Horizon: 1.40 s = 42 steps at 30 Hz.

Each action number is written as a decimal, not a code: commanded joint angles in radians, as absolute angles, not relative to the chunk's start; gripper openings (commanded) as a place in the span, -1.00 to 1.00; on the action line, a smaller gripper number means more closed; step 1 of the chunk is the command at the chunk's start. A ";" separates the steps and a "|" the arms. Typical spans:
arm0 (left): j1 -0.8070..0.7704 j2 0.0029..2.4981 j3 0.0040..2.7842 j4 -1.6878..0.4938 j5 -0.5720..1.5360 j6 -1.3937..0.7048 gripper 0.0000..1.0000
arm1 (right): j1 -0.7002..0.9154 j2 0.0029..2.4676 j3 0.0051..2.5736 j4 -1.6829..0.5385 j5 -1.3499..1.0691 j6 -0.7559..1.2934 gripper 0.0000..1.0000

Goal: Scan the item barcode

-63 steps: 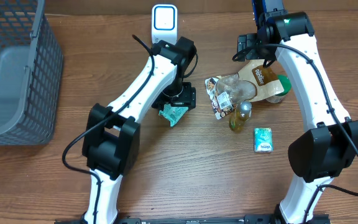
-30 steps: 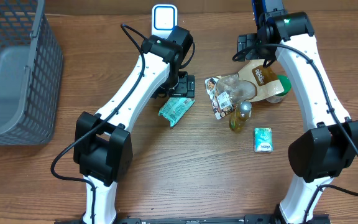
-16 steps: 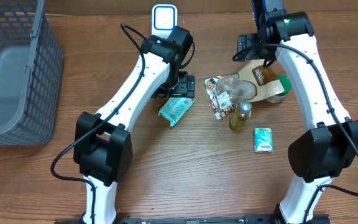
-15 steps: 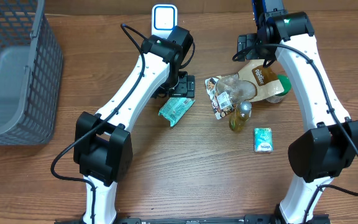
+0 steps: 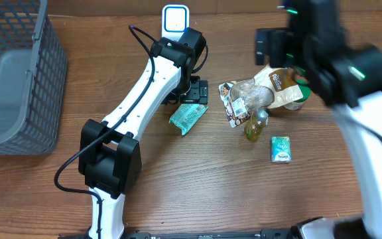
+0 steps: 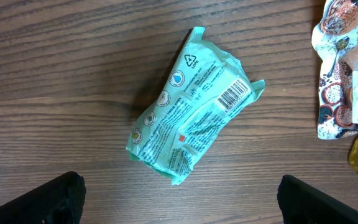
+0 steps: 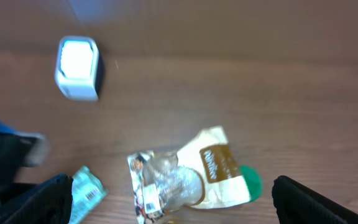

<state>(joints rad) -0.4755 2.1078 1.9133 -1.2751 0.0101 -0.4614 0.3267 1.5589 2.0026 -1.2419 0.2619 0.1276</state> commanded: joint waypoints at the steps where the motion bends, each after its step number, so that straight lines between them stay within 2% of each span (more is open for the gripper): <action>1: -0.472 2.090 1.932 -1.274 -0.008 -0.450 0.99 | 0.320 1.428 2.009 -1.240 0.269 0.134 1.00; 16: -0.472 2.090 1.932 -1.274 -0.008 -0.449 0.99 | 0.312 0.981 2.009 -1.245 0.269 0.134 1.00; 25: -0.472 2.090 1.932 -1.274 -0.008 -0.450 0.99 | 0.233 0.854 1.985 -1.272 0.269 0.134 1.00; 32: -0.472 2.090 1.932 -1.274 -0.008 -0.449 0.99 | 0.188 0.789 1.803 -1.284 0.271 0.128 1.00; 42: -0.472 2.090 1.932 -1.274 -0.008 -0.450 0.99 | 0.180 0.635 1.460 -1.454 0.271 0.127 1.00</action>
